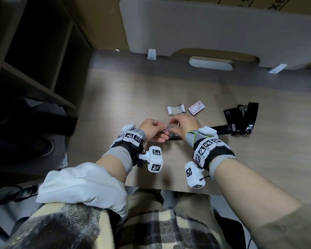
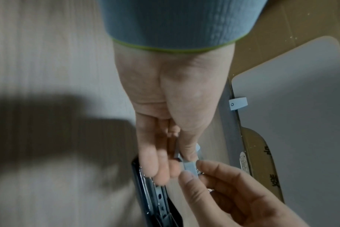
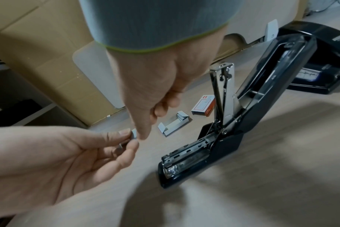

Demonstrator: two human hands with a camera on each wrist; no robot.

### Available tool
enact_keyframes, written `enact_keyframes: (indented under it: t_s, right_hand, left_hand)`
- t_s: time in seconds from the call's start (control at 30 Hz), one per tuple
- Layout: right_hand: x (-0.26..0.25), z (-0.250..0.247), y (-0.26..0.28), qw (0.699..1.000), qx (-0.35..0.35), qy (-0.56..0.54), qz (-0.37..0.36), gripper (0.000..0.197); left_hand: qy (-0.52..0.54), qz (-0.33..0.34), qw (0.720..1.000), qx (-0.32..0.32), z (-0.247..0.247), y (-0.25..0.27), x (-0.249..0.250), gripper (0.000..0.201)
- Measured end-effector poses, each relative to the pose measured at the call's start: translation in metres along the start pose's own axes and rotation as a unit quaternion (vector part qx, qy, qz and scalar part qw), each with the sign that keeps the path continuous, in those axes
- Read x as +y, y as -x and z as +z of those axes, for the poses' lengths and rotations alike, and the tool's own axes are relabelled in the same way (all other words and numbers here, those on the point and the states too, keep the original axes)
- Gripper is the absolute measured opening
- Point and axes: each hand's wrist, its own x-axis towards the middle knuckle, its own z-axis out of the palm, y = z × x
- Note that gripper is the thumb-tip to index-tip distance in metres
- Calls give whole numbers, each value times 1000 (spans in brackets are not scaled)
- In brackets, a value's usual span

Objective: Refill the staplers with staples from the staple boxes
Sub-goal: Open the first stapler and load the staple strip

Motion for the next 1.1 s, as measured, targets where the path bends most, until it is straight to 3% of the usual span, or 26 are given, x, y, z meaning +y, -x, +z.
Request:
enact_keyframes:
  t_s: [0.2, 0.47, 0.63, 1.1]
  right_hand:
    - [6, 17, -6, 994, -16, 87, -62, 22]
    - [12, 30, -1, 947, -31, 319, -14, 19]
    - [10, 36, -5, 934, -44, 356, -1, 12]
    - [11, 36, -4, 932, -38, 361, -17, 12]
  left_hand:
    - [15, -40, 999, -7, -3, -2, -8, 15]
    - [54, -37, 994, 84, -6, -13, -33, 14]
    - [60, -47, 993, 90, -10, -18, -43, 12]
    - [33, -51, 996, 66, 0, -20, -46, 13]
